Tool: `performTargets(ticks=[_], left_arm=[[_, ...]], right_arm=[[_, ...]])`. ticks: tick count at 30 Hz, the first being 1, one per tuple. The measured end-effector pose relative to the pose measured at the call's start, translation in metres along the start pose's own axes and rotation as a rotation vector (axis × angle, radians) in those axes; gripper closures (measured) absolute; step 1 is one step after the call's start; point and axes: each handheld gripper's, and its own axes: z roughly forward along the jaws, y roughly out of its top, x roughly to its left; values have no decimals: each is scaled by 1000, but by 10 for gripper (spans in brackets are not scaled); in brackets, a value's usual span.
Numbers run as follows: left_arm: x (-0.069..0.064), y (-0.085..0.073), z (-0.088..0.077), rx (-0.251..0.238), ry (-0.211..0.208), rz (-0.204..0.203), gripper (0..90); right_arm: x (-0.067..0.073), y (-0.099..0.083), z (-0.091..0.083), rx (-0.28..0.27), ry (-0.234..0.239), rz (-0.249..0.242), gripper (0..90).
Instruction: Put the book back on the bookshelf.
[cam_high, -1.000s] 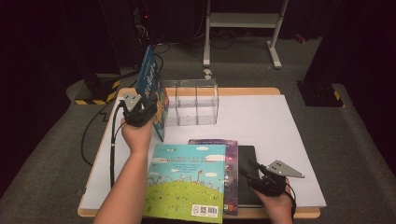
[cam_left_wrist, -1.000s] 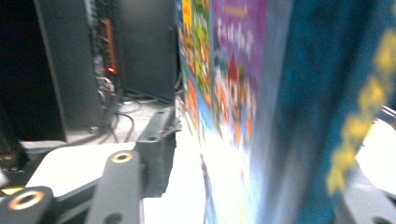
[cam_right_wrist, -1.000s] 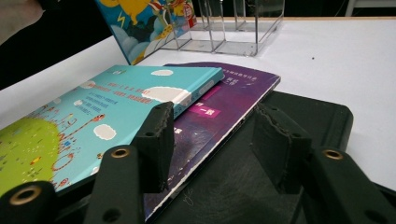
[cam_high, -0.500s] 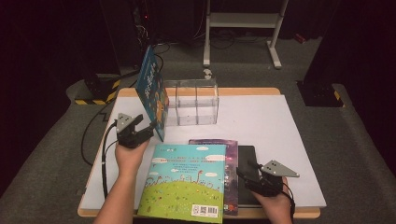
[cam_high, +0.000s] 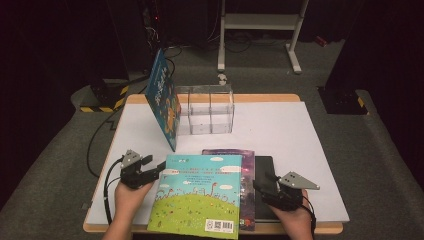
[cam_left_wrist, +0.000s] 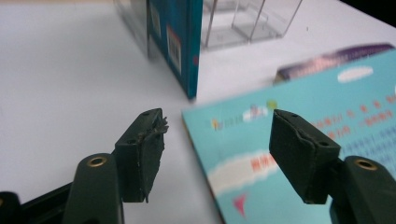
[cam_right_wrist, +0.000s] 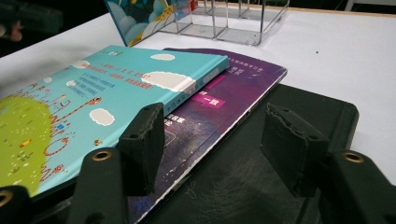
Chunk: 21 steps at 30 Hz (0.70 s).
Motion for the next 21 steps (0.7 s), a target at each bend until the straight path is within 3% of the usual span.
performTargets(ticks=[3,4,9,12,15,17,21], left_arm=[[-1,-11,-4,38,1,-21,327],[-5,-21,-8,65,-19,-41,316],[-16,-38,-13,109,-35,-93,250],[-25,-45,-9,151,-51,-72,249],[-26,-46,-9,146,-55,-71,257],[-29,-45,-8,155,-105,-69,333],[-32,-44,-8,160,-92,-59,308]], right_arm=[[1,0,1,7,-3,-5,384],[1,0,1,9,-3,-6,381],[2,1,2,18,3,-5,379],[4,1,2,23,11,-9,380],[6,1,2,25,18,-8,383],[7,2,2,25,22,-5,385],[11,4,2,26,40,-6,391]])
